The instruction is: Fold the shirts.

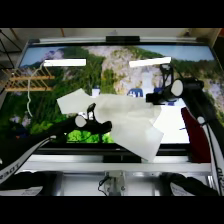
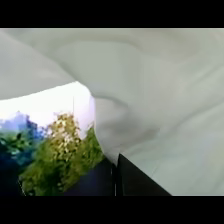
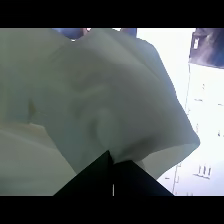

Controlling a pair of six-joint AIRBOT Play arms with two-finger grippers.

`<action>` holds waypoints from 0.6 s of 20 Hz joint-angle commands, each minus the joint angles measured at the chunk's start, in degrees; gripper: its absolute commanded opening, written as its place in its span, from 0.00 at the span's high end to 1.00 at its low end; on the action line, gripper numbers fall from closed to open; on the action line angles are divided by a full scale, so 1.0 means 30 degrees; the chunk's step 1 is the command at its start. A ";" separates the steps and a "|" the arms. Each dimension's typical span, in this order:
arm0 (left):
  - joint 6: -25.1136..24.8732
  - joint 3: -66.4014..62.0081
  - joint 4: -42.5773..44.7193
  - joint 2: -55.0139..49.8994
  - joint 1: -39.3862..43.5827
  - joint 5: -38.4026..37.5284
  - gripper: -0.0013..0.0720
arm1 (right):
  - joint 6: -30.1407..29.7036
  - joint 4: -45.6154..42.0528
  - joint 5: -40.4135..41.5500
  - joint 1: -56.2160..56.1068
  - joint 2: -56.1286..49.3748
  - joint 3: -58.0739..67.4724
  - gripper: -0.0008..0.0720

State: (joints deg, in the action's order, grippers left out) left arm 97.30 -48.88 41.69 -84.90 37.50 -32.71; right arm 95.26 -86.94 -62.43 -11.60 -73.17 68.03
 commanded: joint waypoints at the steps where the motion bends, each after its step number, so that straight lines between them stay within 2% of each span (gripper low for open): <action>1: -0.4138 -0.1013 0.0080 0.0648 -0.0809 -0.1166 0.95 | -0.0015 0.0211 -0.0619 -0.0015 0.0168 0.0022 0.90; 4: -0.4357 -0.3082 0.4240 0.3490 -0.2171 -0.1537 0.96 | -0.0976 -0.0299 -0.0554 0.0000 0.1676 0.0211 0.91; 7: -0.4364 -0.6798 0.8371 0.7621 -0.3730 -0.2404 0.95 | -0.2900 -0.2448 -0.0546 0.0000 0.4488 0.2055 0.90; 9: -0.4357 -0.9726 0.9646 1.0440 -0.4612 -0.1843 0.95 | -0.4823 -0.3096 -0.0474 0.0000 0.6696 0.4233 0.90; 12: -0.3949 -1.2801 0.9646 1.3631 -0.5100 -0.0277 0.95 | -0.4991 -0.2288 0.1399 0.0000 0.9945 0.6965 0.90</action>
State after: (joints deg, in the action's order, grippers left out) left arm 84.82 -78.43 66.24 -53.23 24.32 -36.67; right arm 83.64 -93.62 -62.28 -11.64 -51.70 82.08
